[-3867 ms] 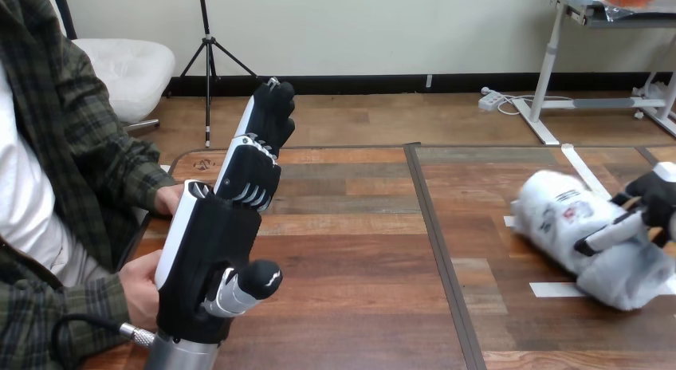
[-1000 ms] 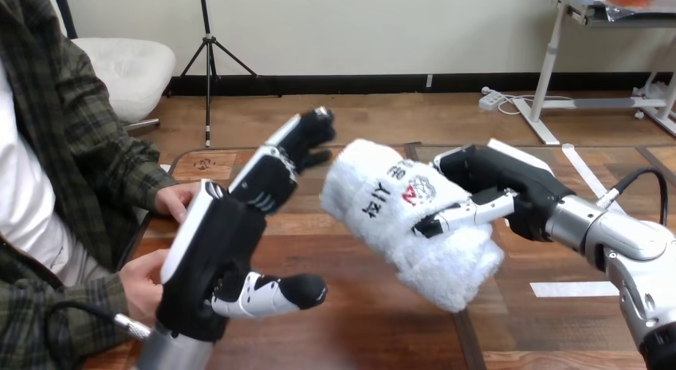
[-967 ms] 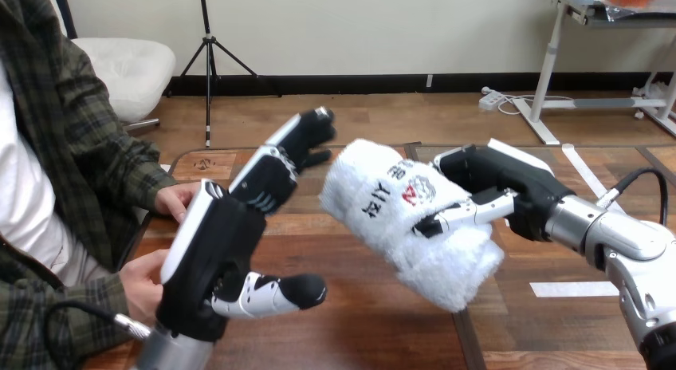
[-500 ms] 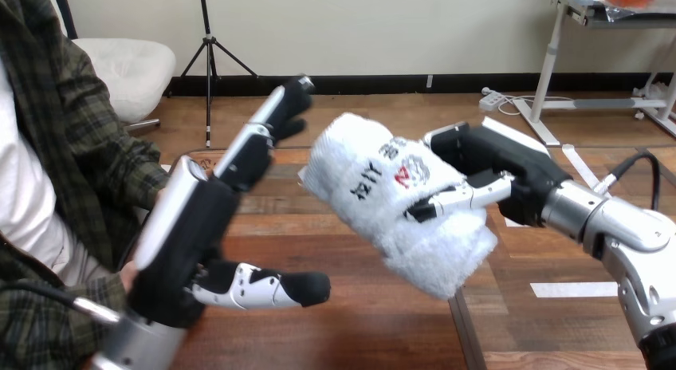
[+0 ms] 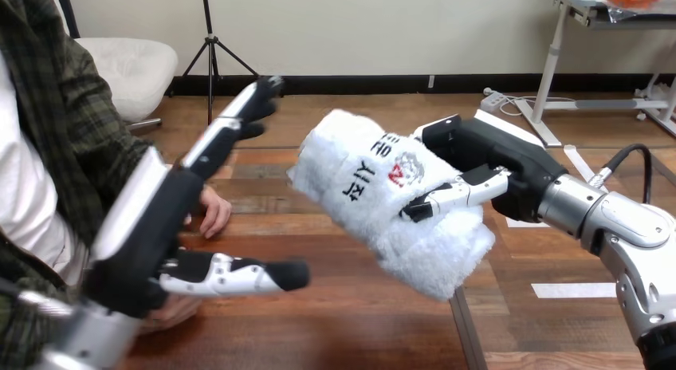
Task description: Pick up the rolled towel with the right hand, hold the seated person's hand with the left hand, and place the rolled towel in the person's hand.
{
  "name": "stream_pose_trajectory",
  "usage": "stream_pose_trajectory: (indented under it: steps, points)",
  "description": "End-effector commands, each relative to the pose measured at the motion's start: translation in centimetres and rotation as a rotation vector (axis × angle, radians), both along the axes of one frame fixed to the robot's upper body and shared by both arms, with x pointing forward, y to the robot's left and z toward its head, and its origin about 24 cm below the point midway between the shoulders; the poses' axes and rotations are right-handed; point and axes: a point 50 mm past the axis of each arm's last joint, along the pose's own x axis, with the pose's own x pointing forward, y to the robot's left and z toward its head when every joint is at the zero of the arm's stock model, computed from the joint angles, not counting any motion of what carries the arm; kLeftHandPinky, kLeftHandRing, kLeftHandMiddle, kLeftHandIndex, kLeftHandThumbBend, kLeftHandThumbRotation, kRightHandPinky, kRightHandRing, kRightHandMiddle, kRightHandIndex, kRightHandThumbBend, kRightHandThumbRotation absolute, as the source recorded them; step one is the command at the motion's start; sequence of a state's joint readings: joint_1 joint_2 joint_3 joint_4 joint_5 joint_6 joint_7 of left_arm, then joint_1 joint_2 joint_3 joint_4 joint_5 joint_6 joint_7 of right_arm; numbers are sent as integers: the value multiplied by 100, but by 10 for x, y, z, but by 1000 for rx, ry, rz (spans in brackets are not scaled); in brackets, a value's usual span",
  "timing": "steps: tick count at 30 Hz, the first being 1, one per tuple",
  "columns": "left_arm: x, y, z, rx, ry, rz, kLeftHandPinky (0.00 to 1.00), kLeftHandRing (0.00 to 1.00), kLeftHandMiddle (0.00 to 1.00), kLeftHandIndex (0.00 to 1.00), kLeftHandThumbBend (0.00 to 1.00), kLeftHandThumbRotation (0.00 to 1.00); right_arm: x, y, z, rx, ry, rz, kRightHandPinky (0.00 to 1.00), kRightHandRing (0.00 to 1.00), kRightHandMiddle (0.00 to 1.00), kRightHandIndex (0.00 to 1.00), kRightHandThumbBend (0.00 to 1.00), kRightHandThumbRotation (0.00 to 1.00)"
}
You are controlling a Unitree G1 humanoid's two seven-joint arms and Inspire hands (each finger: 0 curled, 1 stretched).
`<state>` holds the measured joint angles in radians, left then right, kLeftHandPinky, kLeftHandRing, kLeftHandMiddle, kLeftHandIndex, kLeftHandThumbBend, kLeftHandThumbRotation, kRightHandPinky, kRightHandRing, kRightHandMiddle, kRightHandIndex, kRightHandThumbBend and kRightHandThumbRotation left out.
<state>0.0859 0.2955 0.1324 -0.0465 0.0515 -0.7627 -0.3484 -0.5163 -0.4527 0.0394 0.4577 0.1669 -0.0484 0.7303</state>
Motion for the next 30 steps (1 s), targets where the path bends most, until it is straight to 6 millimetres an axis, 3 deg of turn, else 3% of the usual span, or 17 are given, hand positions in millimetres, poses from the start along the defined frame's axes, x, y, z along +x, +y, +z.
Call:
stream_pose_trajectory:
  steps: [1, 17, 30]
  points:
    - [-5, 13, 23, 105, -74, 67, 84, 91, 94, 95, 100, 59, 8, 3, 22, 46, -84, -7, 15, 18, 25, 36, 84, 0]
    - [-25, 43, 42, 312, -46, 214, 83, 93, 96, 96, 100, 53, 12, 1, 31, 52, -79, -26, 16, 19, 26, 36, 82, 0]
    - [-22, 68, 43, 428, -33, 311, 78, 88, 92, 93, 100, 45, 13, -1, 37, 69, -76, -27, 14, 18, 25, 35, 80, 0]
